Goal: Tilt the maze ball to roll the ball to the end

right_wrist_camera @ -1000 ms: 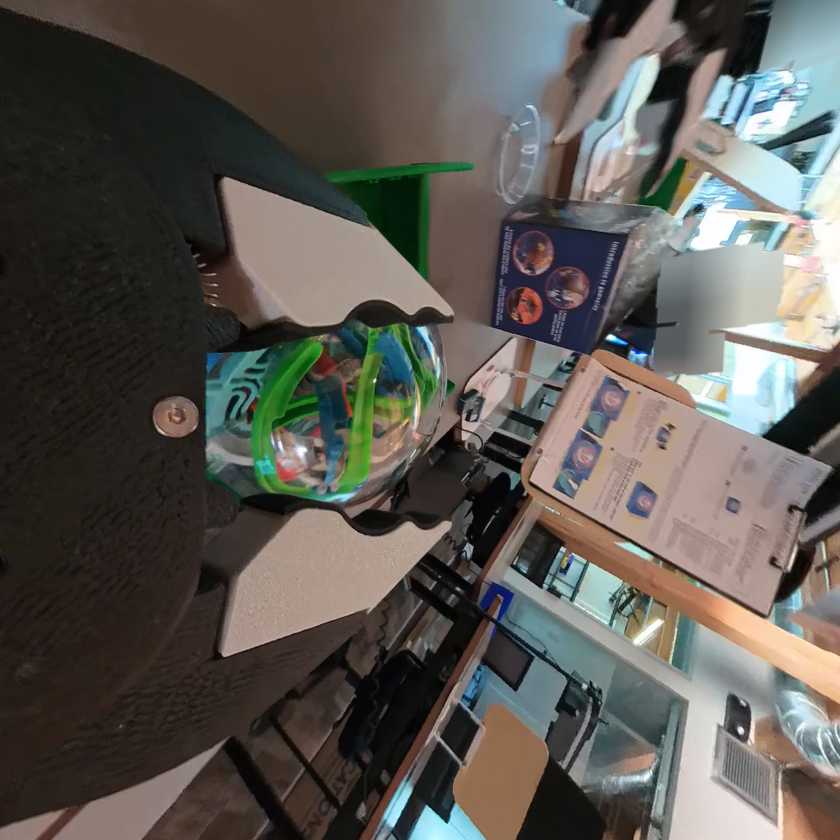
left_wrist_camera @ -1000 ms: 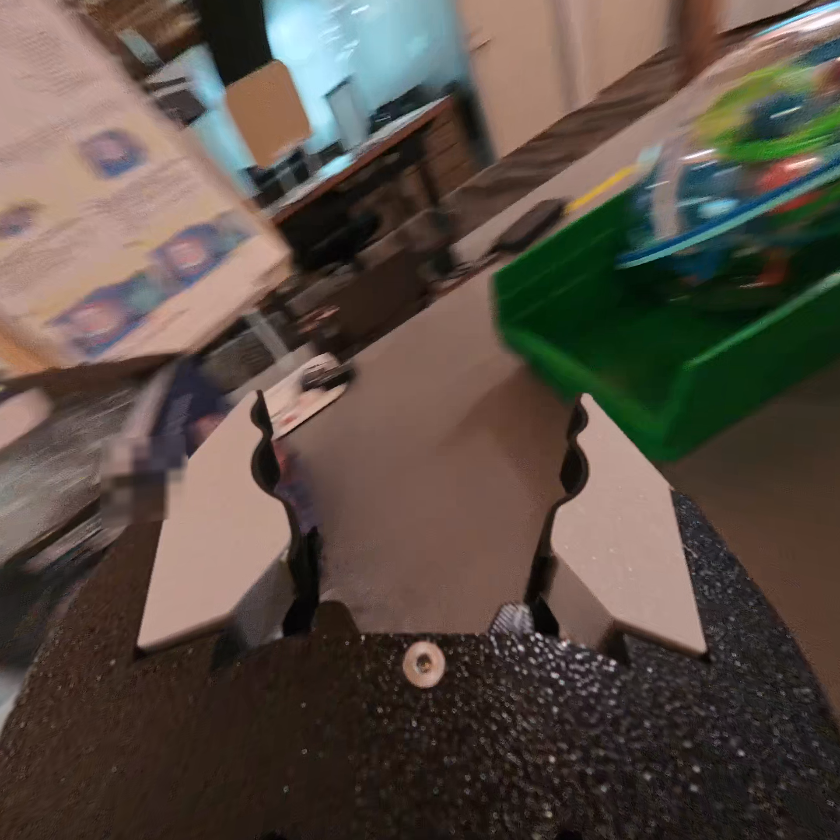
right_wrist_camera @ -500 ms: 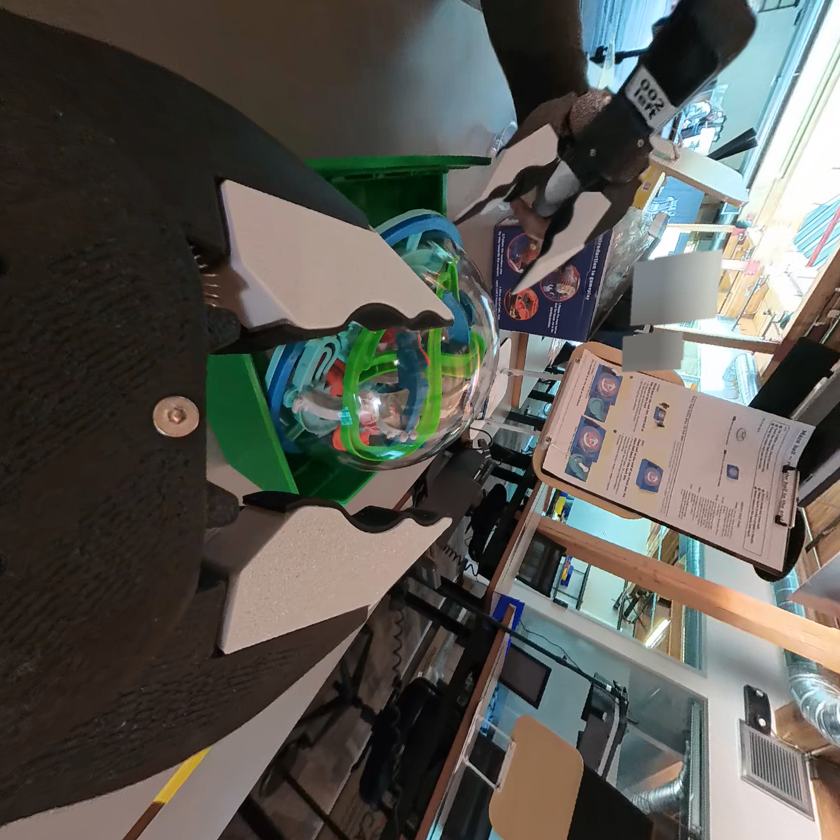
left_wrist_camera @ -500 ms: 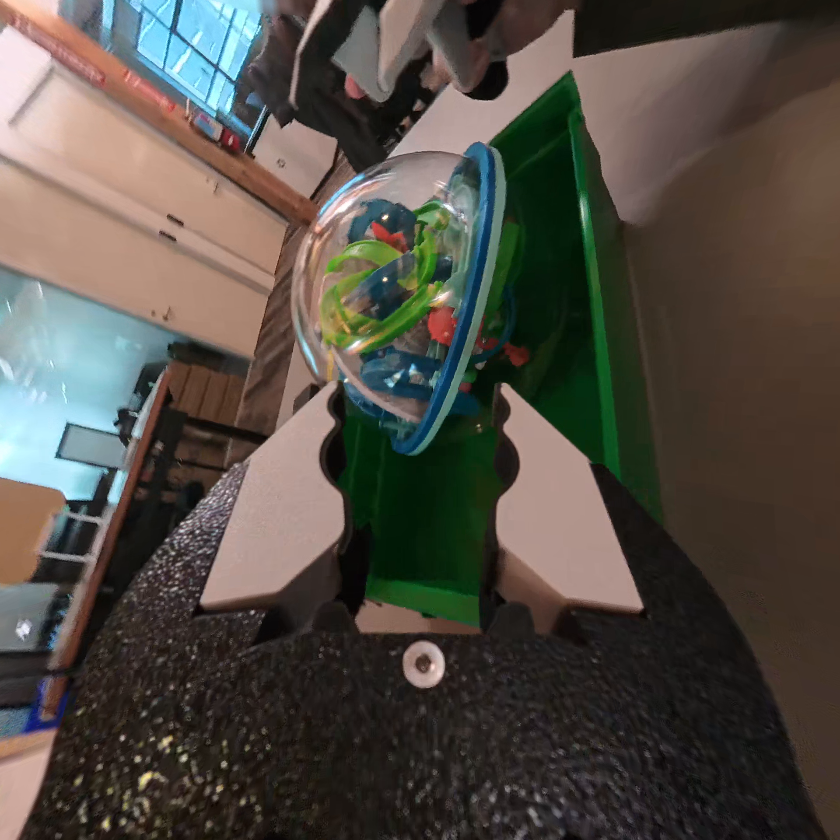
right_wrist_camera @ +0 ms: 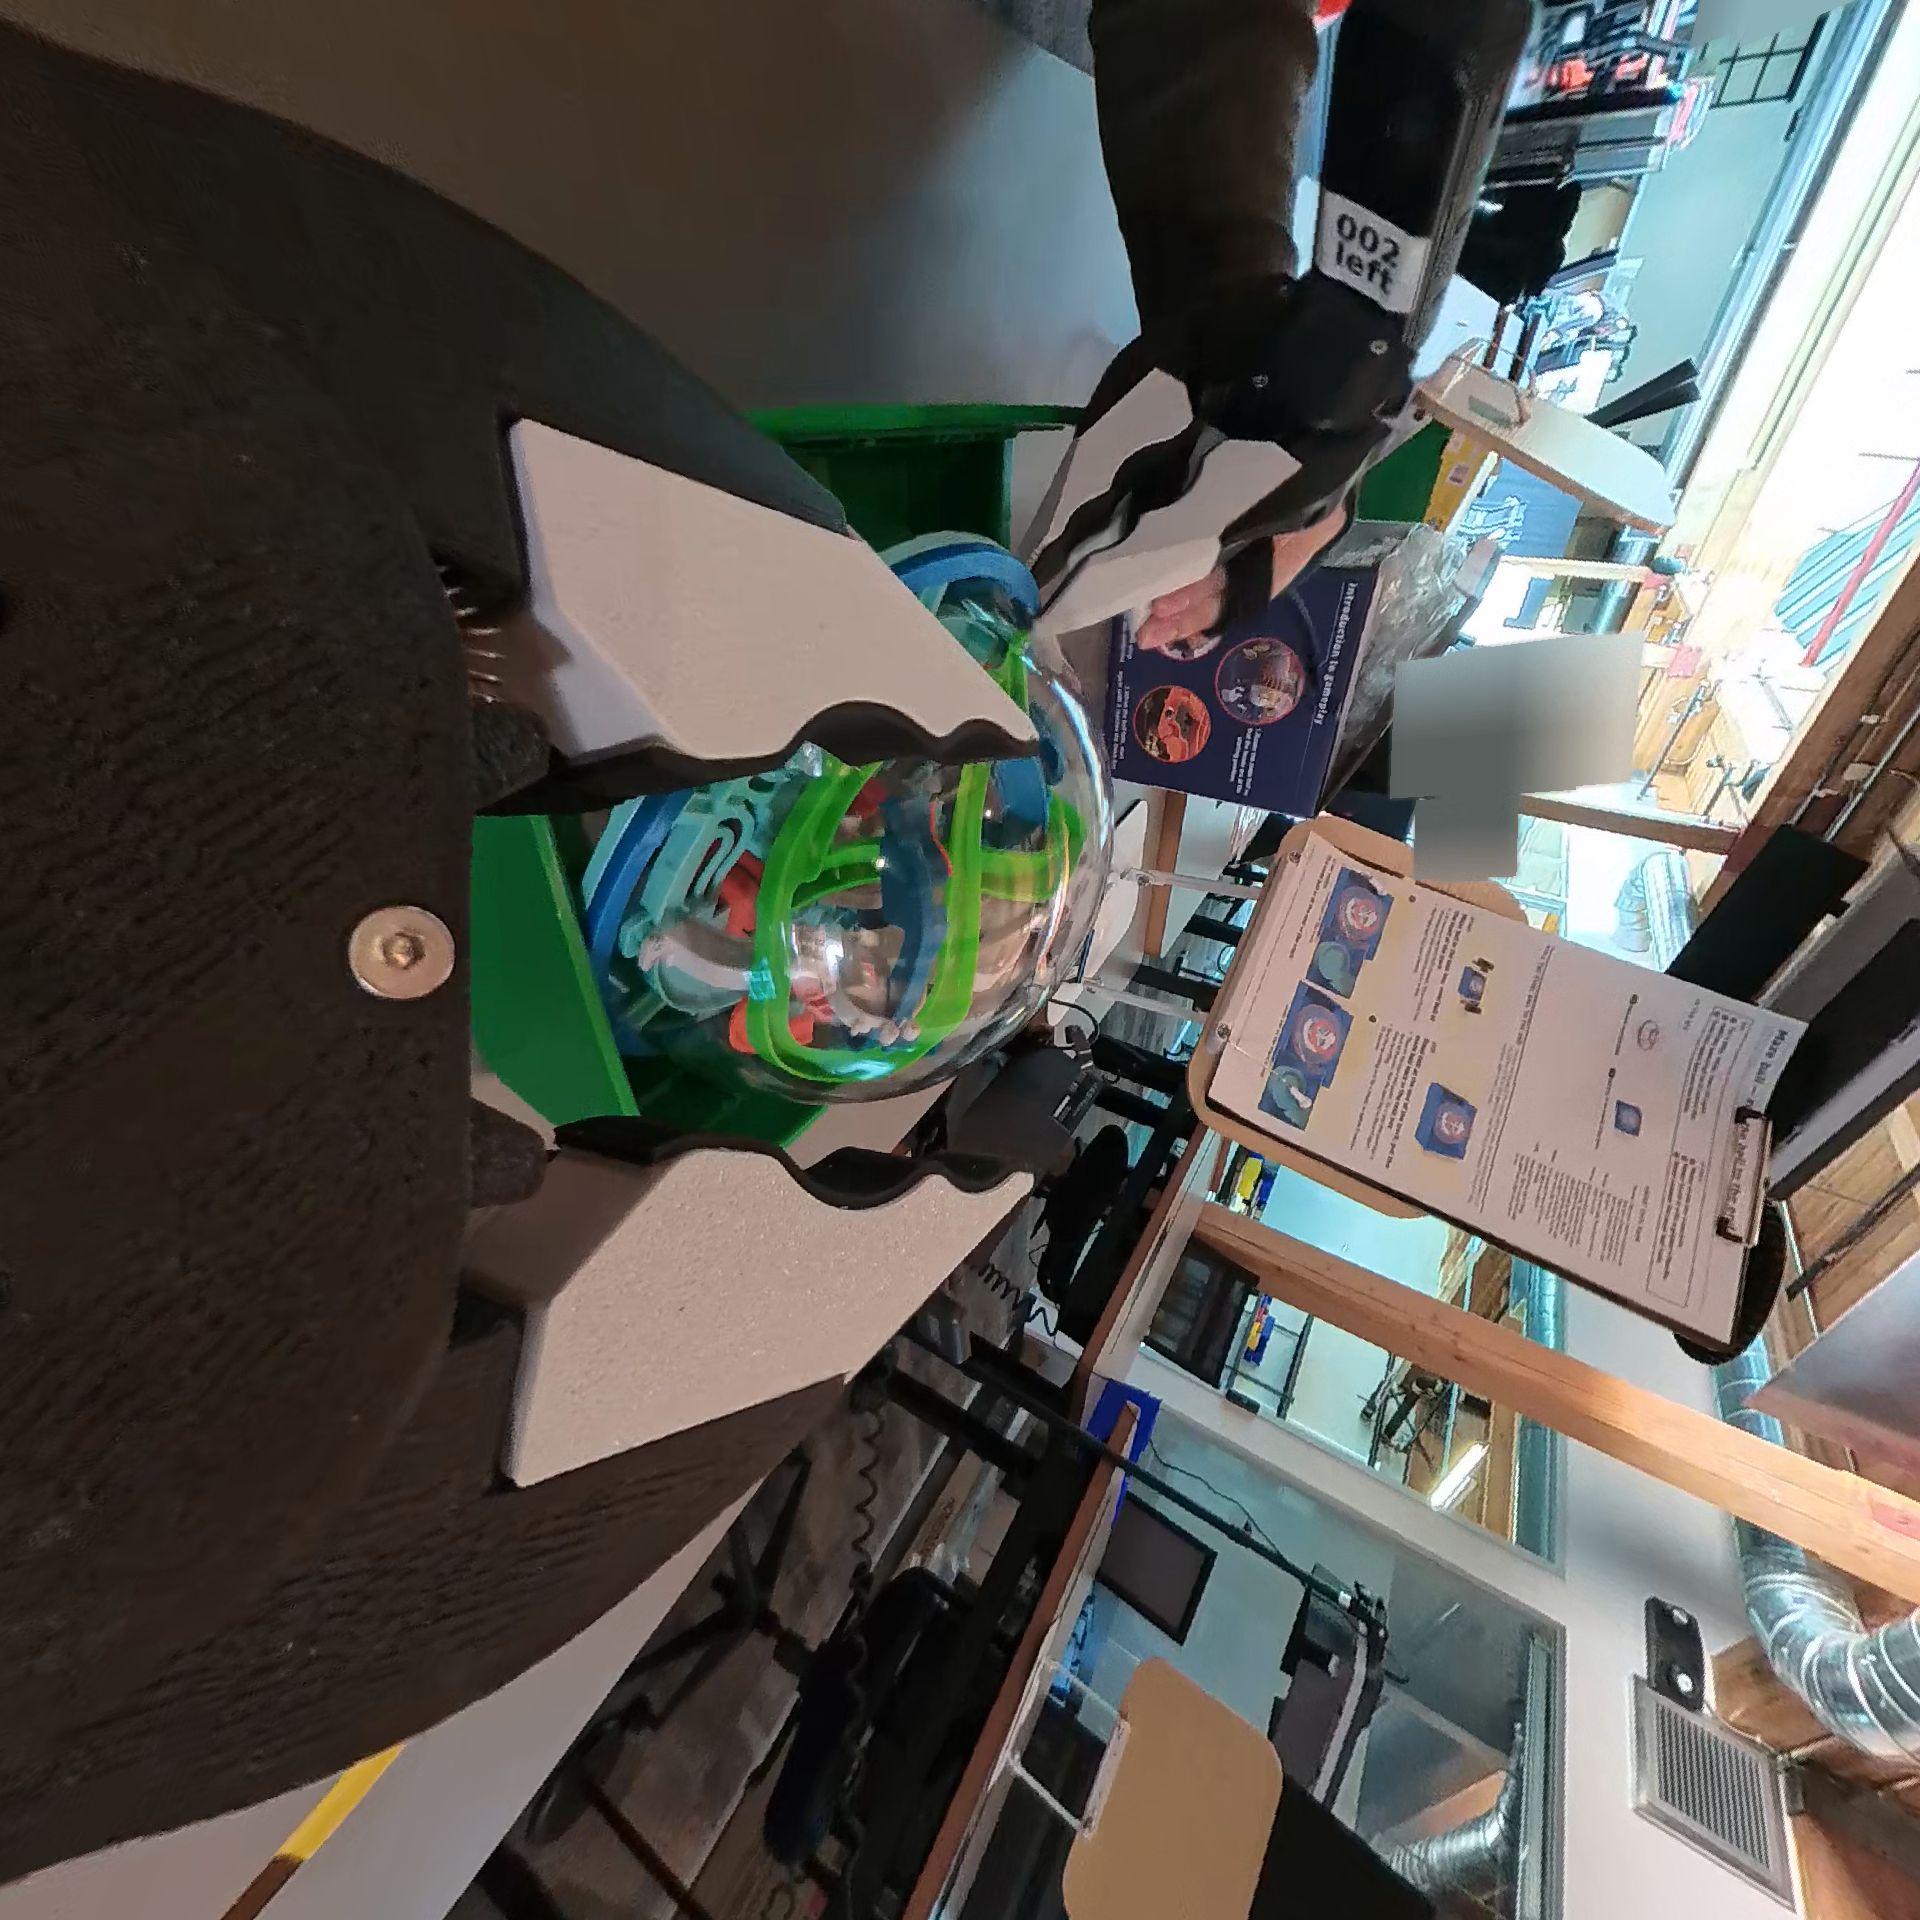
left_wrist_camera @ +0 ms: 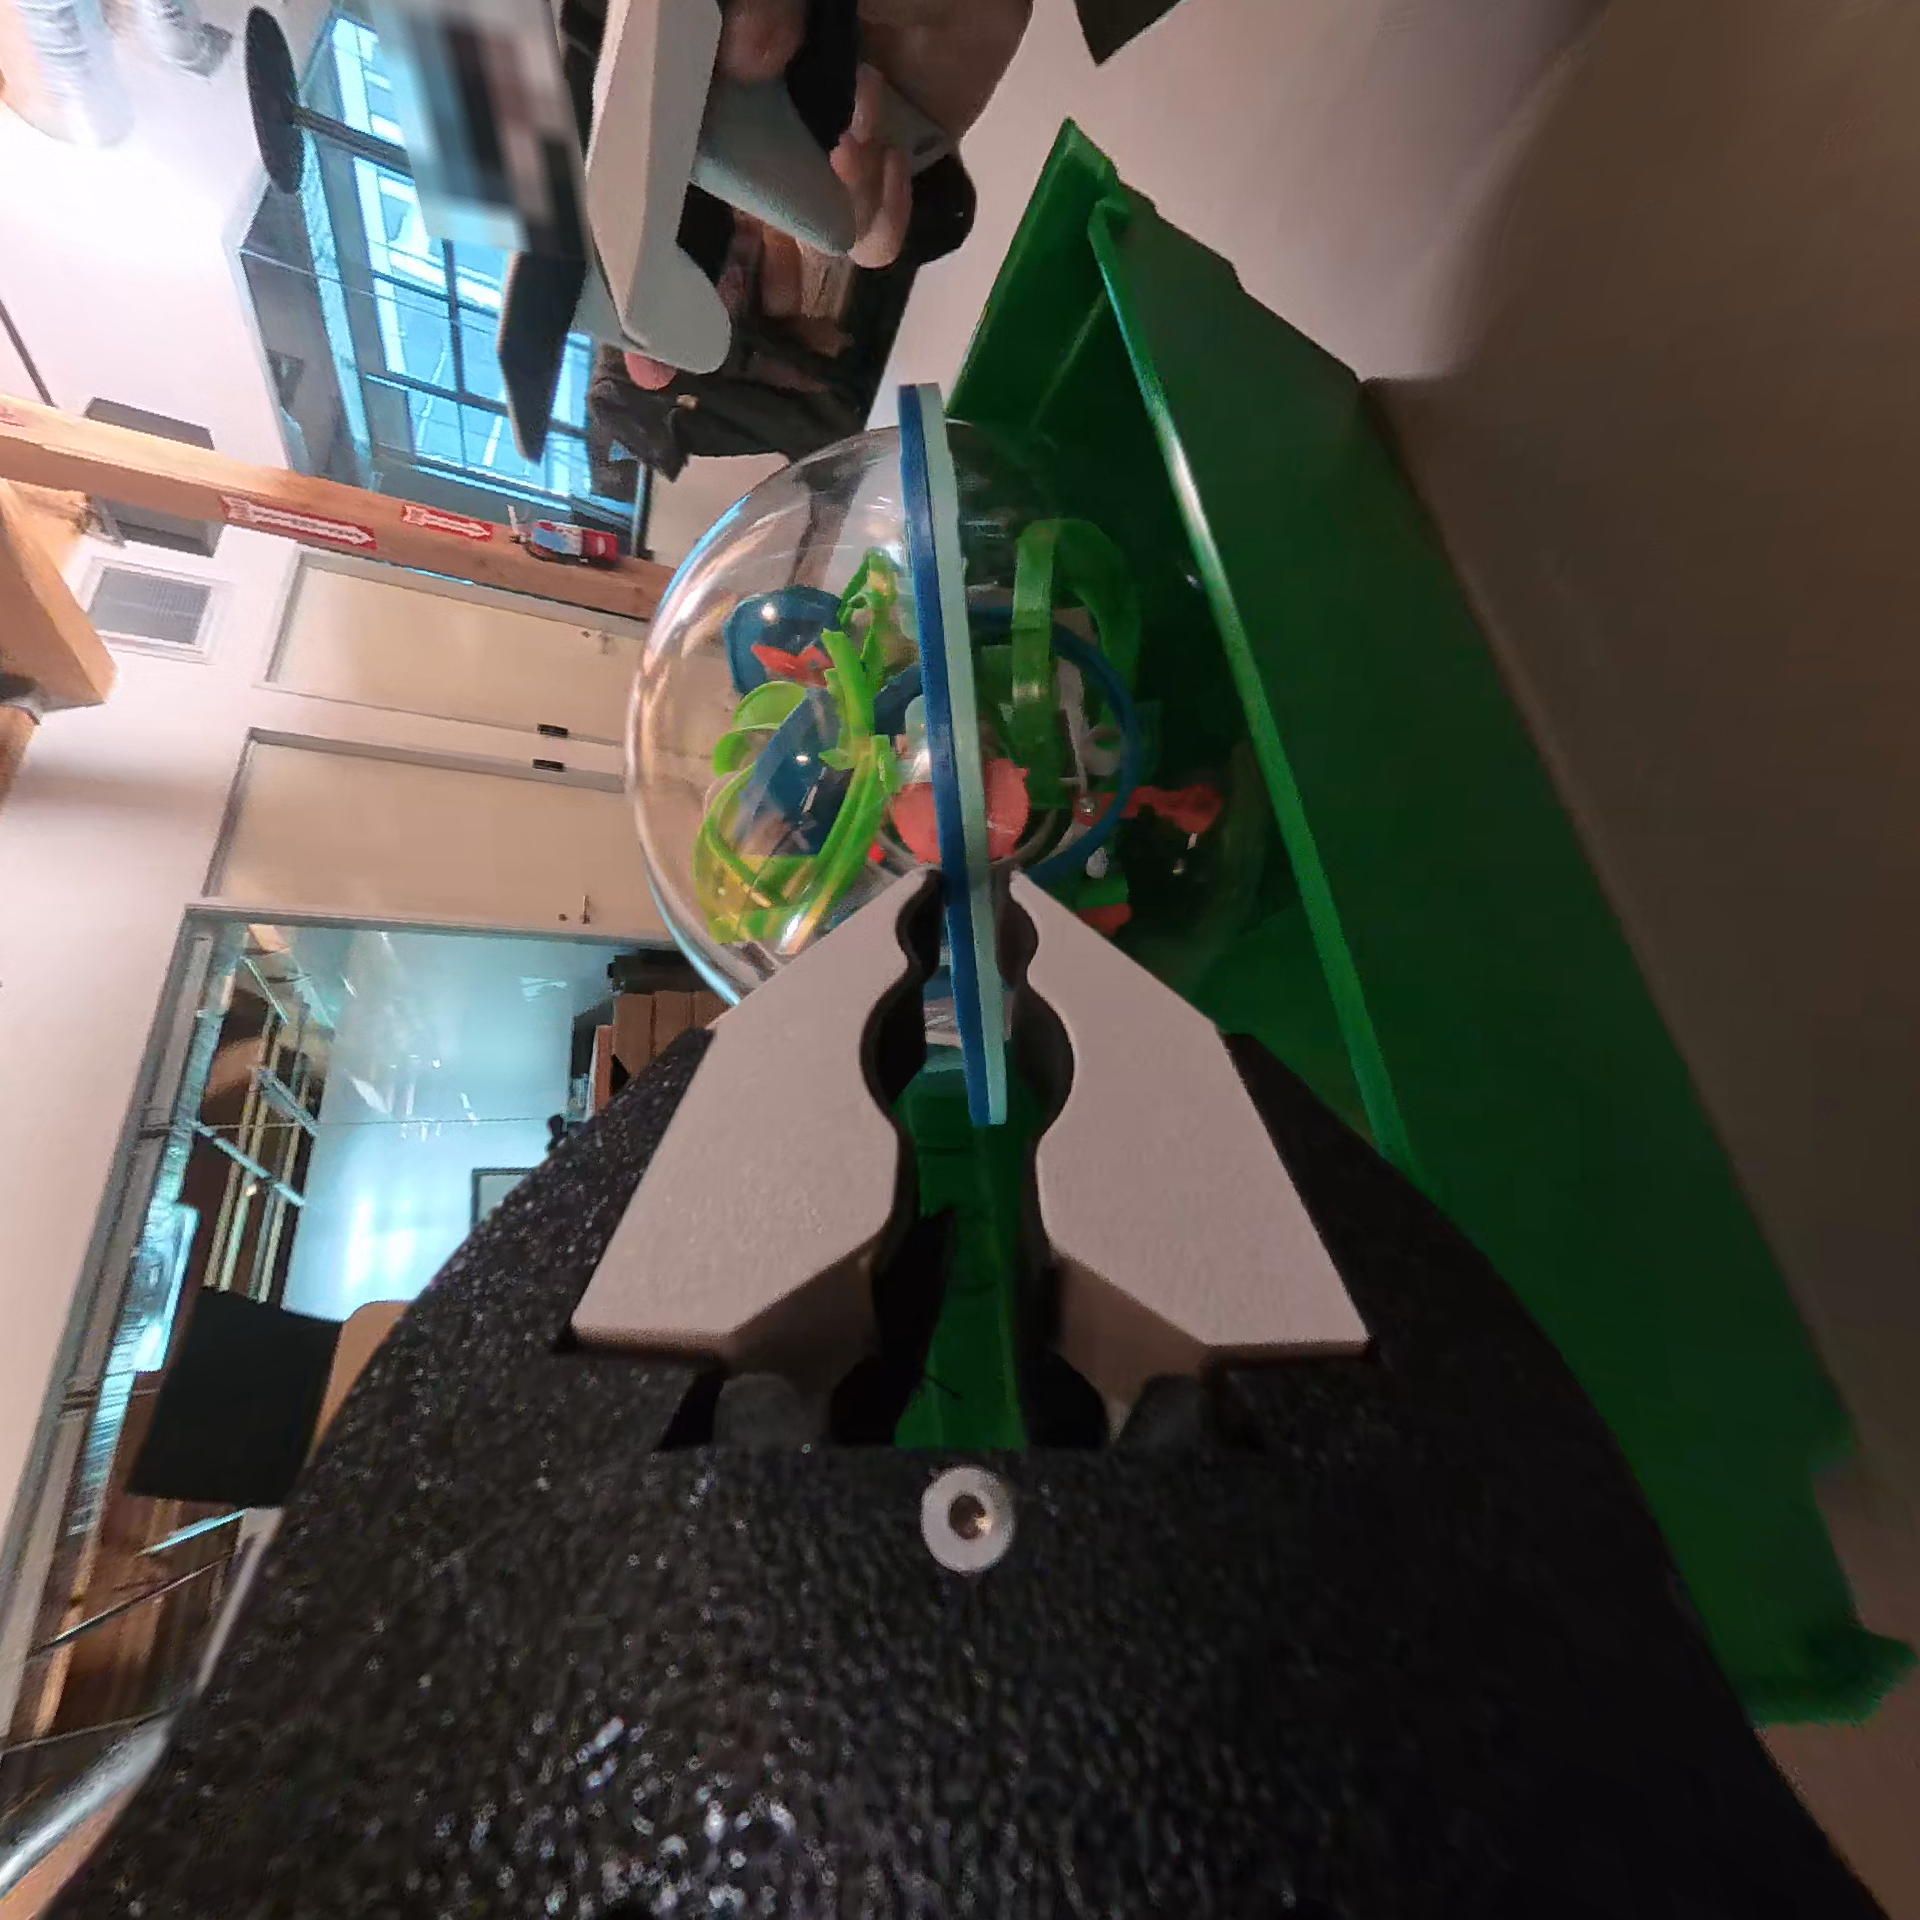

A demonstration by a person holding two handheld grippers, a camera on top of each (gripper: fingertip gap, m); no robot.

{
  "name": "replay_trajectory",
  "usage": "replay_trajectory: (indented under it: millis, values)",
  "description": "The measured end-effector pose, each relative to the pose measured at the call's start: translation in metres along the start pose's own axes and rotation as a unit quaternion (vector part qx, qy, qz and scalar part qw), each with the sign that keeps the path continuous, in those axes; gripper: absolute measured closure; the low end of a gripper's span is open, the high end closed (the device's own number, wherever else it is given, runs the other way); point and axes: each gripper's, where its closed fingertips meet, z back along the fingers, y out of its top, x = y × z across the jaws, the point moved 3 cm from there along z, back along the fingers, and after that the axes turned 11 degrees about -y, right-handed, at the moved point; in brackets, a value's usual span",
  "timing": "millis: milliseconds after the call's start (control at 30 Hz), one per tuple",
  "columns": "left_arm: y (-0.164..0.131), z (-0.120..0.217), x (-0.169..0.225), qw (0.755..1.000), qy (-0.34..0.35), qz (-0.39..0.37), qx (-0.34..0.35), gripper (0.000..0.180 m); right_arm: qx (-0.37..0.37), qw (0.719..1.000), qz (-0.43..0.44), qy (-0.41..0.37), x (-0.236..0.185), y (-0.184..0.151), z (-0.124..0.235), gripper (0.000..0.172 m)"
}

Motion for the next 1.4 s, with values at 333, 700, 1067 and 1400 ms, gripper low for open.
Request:
replay_trajectory:
  millis: [333,700,1067,1400]
  values:
    - [-0.010,0.005,-0.007,0.996,0.063,0.039,-0.040,0.173,-0.031,0.999,0.042,0.017,-0.013,-0.009,-0.008,0.101]
    - [-0.032,0.020,-0.024,0.975,0.193,0.101,-0.035,0.179,-0.071,0.995,0.051,0.036,-0.018,-0.023,-0.011,0.100]
    - [-0.065,0.046,-0.042,0.942,0.235,0.239,-0.013,0.180,-0.115,0.989,0.046,0.078,-0.033,-0.035,-0.014,0.088]
    - [-0.043,0.010,-0.018,0.864,-0.064,0.493,0.082,0.057,-0.161,0.983,-0.034,0.084,-0.029,-0.048,-0.017,0.058]
